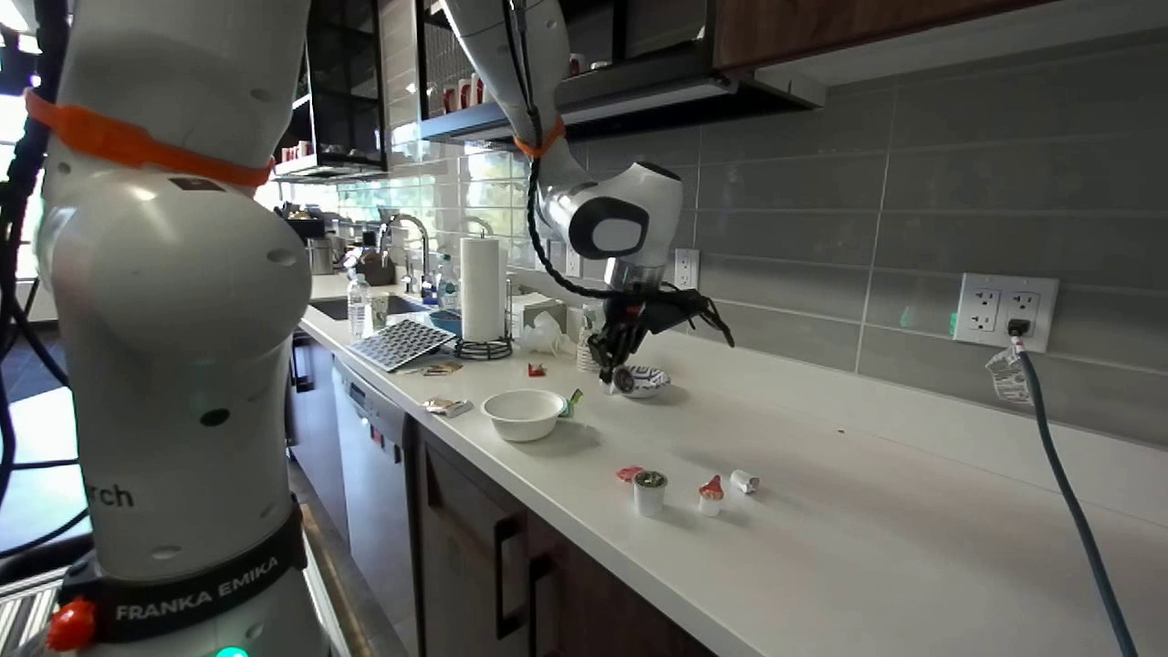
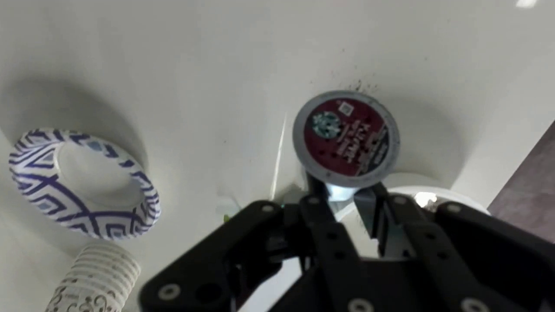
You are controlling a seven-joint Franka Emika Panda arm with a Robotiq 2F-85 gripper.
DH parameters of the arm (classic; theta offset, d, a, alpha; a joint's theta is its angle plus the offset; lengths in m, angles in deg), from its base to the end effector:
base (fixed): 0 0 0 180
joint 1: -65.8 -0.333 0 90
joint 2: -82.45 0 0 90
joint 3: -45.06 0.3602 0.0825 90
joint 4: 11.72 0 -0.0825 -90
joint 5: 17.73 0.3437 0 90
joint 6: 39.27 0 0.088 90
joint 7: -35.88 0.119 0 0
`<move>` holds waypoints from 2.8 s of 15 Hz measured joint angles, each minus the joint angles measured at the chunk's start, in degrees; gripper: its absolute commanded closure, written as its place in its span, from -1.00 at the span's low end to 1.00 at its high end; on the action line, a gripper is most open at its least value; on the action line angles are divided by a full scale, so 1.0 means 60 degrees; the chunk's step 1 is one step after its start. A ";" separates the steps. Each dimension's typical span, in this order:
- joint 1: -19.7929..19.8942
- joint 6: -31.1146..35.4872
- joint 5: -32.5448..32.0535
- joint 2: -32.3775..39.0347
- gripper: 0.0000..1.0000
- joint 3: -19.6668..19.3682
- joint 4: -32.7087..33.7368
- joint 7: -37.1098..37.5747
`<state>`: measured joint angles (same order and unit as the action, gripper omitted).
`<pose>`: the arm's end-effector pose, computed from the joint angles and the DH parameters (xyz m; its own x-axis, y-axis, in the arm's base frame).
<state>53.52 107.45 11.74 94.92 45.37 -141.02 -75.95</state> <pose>0.5210 0.1121 0.3363 -0.1899 0.9421 0.2765 0.9786 0.1588 0.1311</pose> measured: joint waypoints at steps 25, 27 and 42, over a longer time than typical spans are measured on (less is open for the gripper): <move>-0.0633 -0.1338 -1.1060 0.2657 -0.13 0.0024 0.2083 0.8154; -0.0557 -0.1338 -1.1188 0.2751 -0.41 0.0145 0.2146 0.8333; 0.1338 -0.1320 -0.7743 0.1601 -1.00 0.1326 0.2648 0.8243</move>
<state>61.54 99.52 -34.72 104.53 53.32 -125.14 -26.50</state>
